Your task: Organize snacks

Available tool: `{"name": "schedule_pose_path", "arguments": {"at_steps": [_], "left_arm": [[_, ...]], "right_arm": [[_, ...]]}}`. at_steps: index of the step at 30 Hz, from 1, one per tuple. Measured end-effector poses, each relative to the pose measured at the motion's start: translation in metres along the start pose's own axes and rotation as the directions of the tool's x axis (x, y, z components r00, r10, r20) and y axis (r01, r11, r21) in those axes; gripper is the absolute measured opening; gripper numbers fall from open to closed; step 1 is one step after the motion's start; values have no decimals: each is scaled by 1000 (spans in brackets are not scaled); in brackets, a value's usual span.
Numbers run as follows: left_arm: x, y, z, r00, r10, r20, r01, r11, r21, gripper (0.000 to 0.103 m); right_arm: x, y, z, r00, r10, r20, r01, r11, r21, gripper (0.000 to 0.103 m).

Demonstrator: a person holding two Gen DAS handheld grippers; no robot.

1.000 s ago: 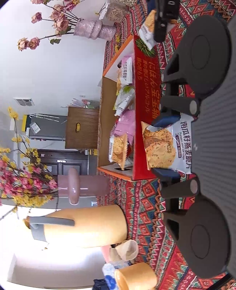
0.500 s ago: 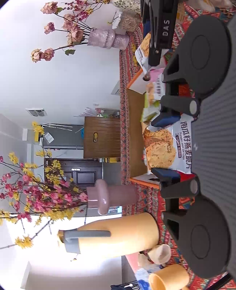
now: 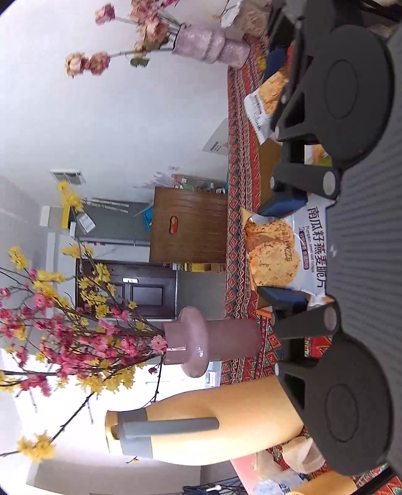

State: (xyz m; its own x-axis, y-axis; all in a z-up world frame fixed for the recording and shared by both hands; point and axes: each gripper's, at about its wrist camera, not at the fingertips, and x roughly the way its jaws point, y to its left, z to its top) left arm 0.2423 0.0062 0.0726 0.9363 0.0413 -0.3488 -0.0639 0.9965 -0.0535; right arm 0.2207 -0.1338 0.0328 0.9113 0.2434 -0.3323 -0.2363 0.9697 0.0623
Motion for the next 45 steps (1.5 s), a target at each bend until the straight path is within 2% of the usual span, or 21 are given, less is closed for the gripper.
{"name": "schedule_pose_path", "arguments": {"at_steps": [4,6,11,22,24,26,27,28,29,32,33,45], "left_arm": [[26,6,-6,1000,24,-13,-24,999,-39,49],[35,9,-14,1000,21,-14,-21,999,-46,49],[55,13,-26,998,30,-61,-31,999,-25,49],[63,15,-33,995,10,-100,-13,999,-30,51],[61,16,-33,996,2,-93,-5,999,-34,58],[57,17,-32,997,0,-72,-3,999,-42,80],[55,18,-30,998,-1,-63,-2,999,-45,86],[54,18,-29,998,-2,-59,-1,999,-48,96],[52,19,-28,999,-2,-53,-1,998,-56,103],[46,20,-26,999,-2,-45,-1,998,-66,103],[45,21,-26,999,-4,-43,1,998,-69,103],[26,20,-20,1000,-3,-24,2,998,-69,103]], "right_arm": [[26,-4,-6,1000,-19,11,19,1000,11,52],[34,-9,-15,1000,10,22,-10,1000,17,52],[50,-15,-25,1000,10,-15,-10,1000,27,52],[60,-15,-34,998,-11,-54,12,1000,27,52],[61,-16,-35,998,-16,-65,18,999,26,52],[62,-17,-36,996,-18,-83,20,999,32,53],[62,-18,-36,996,-20,-89,23,999,37,54],[61,-20,-36,995,-18,-96,22,999,43,62],[60,-21,-36,995,-14,-100,19,998,52,74],[55,-20,-35,995,-10,-98,15,998,53,98],[55,-19,-36,995,-16,-101,21,999,50,101],[45,-19,-30,995,-36,-95,40,998,44,103]]}}
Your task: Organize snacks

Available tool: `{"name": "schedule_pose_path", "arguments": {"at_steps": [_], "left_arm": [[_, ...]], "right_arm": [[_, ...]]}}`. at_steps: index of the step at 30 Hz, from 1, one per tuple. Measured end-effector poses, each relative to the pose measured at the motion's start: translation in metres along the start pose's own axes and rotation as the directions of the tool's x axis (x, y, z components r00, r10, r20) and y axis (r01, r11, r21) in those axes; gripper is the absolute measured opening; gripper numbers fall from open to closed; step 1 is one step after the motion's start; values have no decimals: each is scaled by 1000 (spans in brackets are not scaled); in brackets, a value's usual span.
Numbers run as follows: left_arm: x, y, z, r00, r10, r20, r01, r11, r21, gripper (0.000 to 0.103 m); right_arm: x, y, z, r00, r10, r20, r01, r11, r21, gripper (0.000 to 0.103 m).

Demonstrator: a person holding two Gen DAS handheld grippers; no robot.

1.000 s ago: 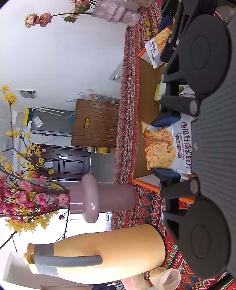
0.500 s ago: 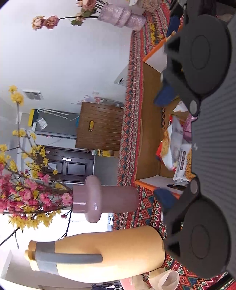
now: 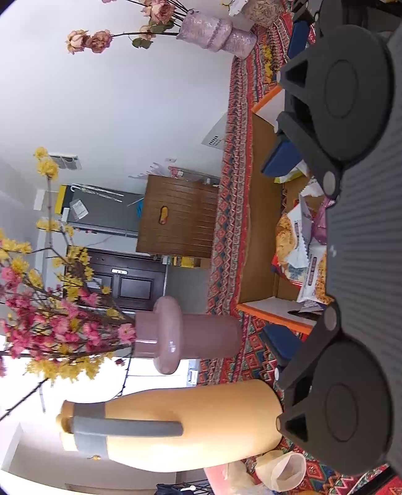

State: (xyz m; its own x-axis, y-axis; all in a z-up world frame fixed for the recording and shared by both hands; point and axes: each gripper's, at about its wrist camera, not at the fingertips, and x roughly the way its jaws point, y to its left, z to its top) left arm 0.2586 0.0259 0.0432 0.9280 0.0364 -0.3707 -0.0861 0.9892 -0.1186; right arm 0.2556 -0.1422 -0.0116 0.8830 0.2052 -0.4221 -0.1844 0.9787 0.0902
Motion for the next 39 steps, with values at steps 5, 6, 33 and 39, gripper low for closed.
{"name": "schedule_pose_path", "arguments": {"at_steps": [5,6,33,39], "left_arm": [[-36,0,9,999,21,34,-22,999,24,103],[-46,0,10,999,18,43,-19,999,32,103],[-137,22,-90,975,-22,-219,43,995,93,103],[-147,18,-98,972,-37,-233,59,994,90,103]], "right_arm": [[-26,0,9,1000,6,16,-6,1000,-6,103],[-35,-1,10,1000,10,23,-10,1000,-6,103],[-154,-21,-85,985,48,-164,-53,998,-24,103],[-165,-18,-93,983,62,-175,-66,998,-19,103]]}}
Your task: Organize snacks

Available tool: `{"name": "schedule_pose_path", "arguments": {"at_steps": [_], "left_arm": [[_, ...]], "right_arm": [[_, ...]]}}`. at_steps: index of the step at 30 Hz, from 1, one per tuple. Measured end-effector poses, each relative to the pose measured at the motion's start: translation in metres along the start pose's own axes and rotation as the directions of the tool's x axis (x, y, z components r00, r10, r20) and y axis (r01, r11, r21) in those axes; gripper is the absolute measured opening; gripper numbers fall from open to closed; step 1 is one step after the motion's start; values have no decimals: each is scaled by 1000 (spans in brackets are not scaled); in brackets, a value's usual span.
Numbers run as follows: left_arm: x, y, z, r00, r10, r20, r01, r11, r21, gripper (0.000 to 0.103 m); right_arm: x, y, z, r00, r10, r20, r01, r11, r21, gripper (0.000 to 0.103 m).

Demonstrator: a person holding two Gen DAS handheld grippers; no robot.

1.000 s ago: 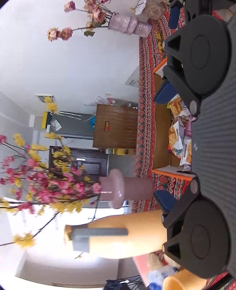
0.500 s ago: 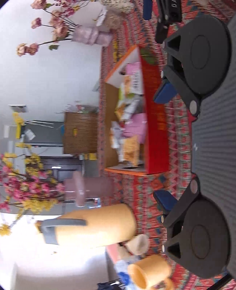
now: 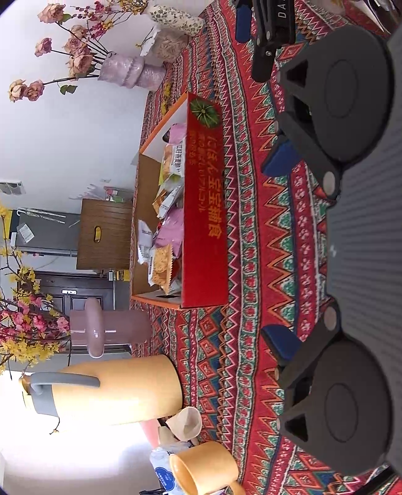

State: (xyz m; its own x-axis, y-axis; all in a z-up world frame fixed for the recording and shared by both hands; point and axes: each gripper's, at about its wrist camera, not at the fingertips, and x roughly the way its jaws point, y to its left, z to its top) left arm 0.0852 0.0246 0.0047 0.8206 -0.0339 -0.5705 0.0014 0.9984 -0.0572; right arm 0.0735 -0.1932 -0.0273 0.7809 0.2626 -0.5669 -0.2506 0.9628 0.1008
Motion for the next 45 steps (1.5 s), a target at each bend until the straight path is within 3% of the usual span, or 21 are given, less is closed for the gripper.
{"name": "schedule_pose_path", "arguments": {"at_steps": [45], "left_arm": [[-11,1,-8,1000,-9,-4,9,1000,-20,103]], "right_arm": [[-9,4,-6,1000,10,-1,-10,1000,-5,103]]}}
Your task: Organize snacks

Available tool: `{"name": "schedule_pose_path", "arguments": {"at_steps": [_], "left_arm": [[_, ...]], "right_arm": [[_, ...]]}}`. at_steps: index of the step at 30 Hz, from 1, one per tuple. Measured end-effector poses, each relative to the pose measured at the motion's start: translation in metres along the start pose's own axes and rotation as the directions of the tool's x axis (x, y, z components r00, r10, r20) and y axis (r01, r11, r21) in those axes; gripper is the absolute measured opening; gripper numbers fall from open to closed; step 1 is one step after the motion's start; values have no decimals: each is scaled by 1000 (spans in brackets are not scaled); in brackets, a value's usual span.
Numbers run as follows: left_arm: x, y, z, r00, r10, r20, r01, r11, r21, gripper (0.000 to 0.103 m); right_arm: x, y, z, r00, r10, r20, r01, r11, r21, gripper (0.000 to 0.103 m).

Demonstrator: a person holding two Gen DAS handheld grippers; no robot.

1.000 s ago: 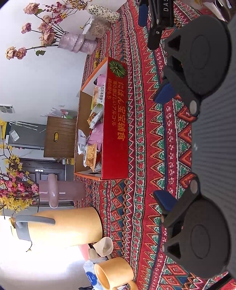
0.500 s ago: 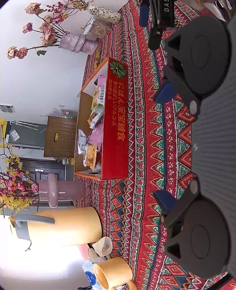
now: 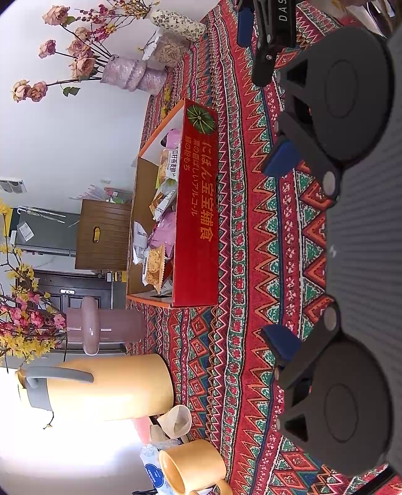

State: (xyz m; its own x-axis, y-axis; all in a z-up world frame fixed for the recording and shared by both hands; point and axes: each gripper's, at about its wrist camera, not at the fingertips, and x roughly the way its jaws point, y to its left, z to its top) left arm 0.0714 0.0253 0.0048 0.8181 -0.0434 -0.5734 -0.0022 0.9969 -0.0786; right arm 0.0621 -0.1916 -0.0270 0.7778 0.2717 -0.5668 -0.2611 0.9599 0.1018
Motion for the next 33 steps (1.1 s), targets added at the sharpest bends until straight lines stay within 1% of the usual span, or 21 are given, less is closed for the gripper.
{"name": "schedule_pose_path", "arguments": {"at_steps": [33], "left_arm": [[1,1,0,1000,-5,0,5,1000,-11,103]], "right_arm": [[0,0,0,1000,-1,-2,1,1000,0,103]]}}
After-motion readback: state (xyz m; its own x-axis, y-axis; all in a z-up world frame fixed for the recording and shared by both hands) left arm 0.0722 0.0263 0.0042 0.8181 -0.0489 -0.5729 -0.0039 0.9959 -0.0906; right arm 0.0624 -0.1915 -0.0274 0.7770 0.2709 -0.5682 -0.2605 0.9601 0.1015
